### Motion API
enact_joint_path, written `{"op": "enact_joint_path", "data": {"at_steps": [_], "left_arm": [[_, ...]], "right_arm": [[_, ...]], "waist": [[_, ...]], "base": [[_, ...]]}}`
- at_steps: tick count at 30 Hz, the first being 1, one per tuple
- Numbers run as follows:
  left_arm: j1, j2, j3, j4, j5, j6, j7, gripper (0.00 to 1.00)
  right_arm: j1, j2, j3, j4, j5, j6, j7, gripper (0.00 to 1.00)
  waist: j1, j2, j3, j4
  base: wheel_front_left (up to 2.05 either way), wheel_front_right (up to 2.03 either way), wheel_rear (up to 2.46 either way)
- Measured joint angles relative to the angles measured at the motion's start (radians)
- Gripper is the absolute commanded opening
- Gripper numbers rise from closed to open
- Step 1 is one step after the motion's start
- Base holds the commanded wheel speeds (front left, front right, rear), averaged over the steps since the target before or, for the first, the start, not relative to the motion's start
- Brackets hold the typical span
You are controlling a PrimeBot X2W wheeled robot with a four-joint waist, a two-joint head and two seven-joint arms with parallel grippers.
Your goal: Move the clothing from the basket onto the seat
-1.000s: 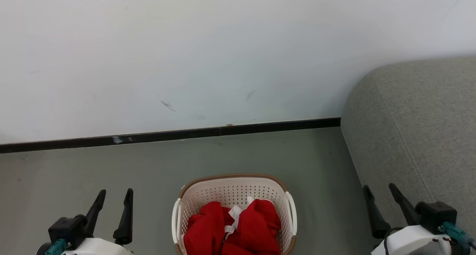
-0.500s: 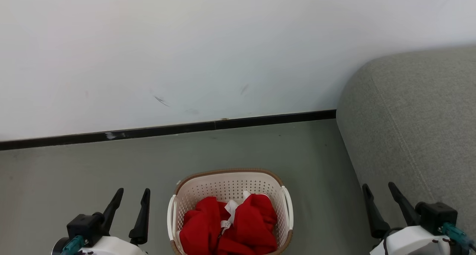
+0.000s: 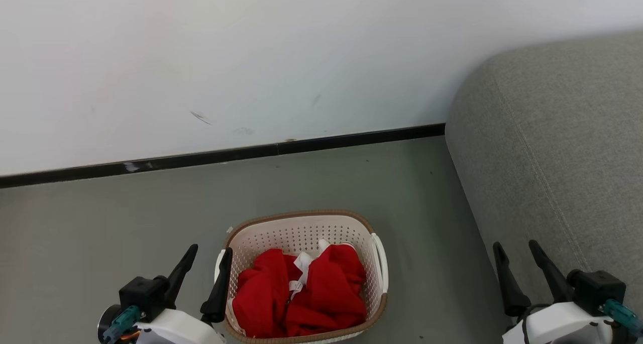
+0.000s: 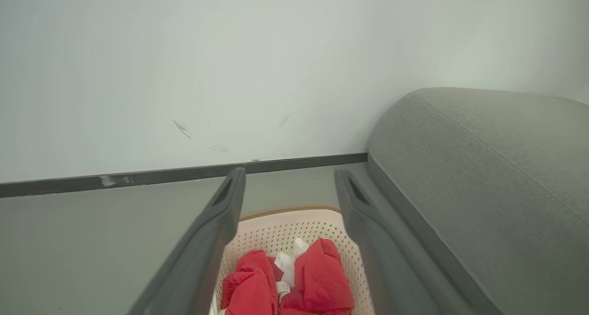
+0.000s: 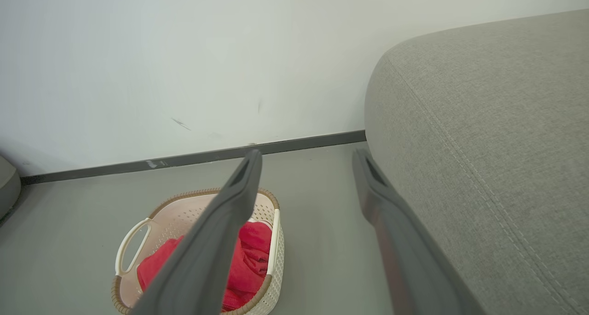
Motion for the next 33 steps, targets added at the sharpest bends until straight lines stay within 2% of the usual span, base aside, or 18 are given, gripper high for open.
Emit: {"op": "enact_joint_path", "data": {"at_steps": [16, 33], "left_arm": [[-0.077, 0.018, -0.089, 0.002, -0.024, 0.000, 0.000, 1.00], [-0.171, 0.078, -0.209, 0.036, -0.022, 0.000, 0.029, 1.00]], "right_arm": [[-0.014, 0.001, 0.056, -0.020, 0.033, 0.000, 0.000, 1.00], [-0.147, 0.000, 0.120, -0.059, 0.055, 0.000, 0.000, 1.00]], "waist": [[0.0000, 0.0000, 0.123, -0.049], [0.0000, 0.0000, 0.291, -0.101]], "base": [[0.00, 0.00, 0.00], [0.00, 0.00, 0.00]]}}
